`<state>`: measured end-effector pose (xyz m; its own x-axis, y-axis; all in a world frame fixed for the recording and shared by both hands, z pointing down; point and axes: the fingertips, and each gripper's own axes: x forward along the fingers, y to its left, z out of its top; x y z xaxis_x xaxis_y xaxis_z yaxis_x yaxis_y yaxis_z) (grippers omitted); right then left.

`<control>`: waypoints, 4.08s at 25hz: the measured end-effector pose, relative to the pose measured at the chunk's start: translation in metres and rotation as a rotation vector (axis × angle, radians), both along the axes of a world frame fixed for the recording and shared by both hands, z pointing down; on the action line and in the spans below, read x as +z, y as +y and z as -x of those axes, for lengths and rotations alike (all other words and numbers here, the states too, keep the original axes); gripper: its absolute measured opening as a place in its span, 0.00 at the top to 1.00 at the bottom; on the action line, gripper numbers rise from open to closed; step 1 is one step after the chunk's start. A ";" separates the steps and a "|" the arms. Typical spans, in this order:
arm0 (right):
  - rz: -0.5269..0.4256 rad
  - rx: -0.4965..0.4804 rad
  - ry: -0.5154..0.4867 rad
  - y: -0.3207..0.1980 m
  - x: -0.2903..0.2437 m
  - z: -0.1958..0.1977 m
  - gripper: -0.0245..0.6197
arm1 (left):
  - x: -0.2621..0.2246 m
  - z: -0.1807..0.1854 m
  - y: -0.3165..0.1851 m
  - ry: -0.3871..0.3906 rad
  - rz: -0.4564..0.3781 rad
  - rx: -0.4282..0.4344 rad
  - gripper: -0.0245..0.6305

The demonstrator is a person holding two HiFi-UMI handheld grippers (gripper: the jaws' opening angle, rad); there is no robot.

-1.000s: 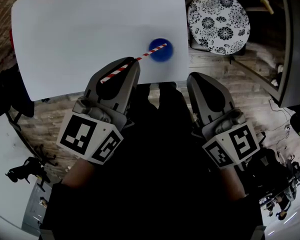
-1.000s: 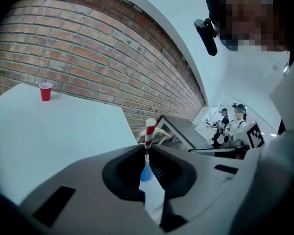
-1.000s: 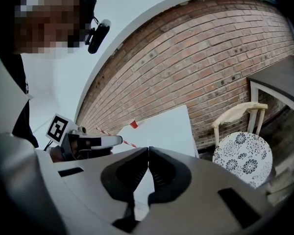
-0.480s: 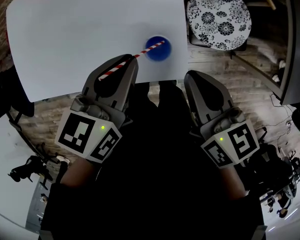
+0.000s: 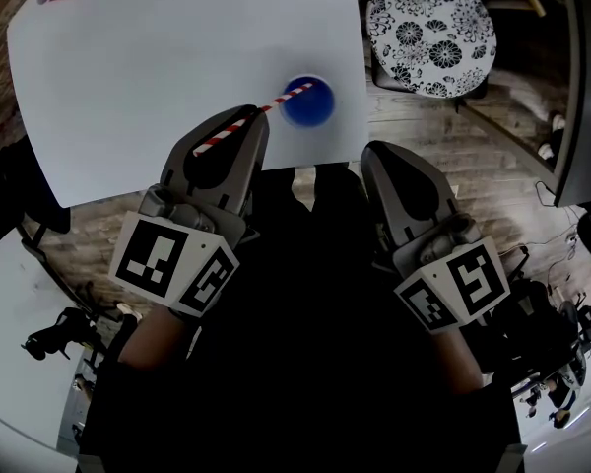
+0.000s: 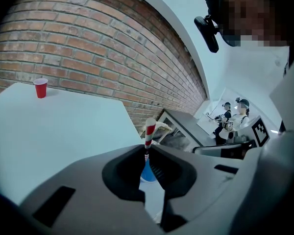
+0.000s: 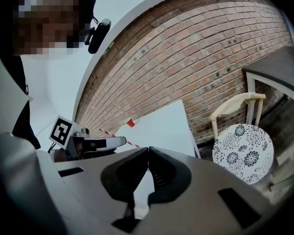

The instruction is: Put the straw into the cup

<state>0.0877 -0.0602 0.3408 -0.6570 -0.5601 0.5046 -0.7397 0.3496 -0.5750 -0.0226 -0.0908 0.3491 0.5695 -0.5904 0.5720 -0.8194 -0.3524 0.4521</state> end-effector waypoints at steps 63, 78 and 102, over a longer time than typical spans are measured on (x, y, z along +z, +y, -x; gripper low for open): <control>0.043 0.050 -0.015 -0.009 0.013 -0.017 0.92 | 0.046 -0.020 0.002 -0.130 0.083 0.103 0.90; 0.040 0.069 -0.015 -0.012 0.011 -0.021 0.92 | 0.047 -0.018 0.002 -0.145 0.084 0.106 0.85; -0.007 0.083 -0.016 -0.002 -0.013 -0.017 0.92 | 0.022 -0.003 0.009 -0.167 0.043 0.095 0.83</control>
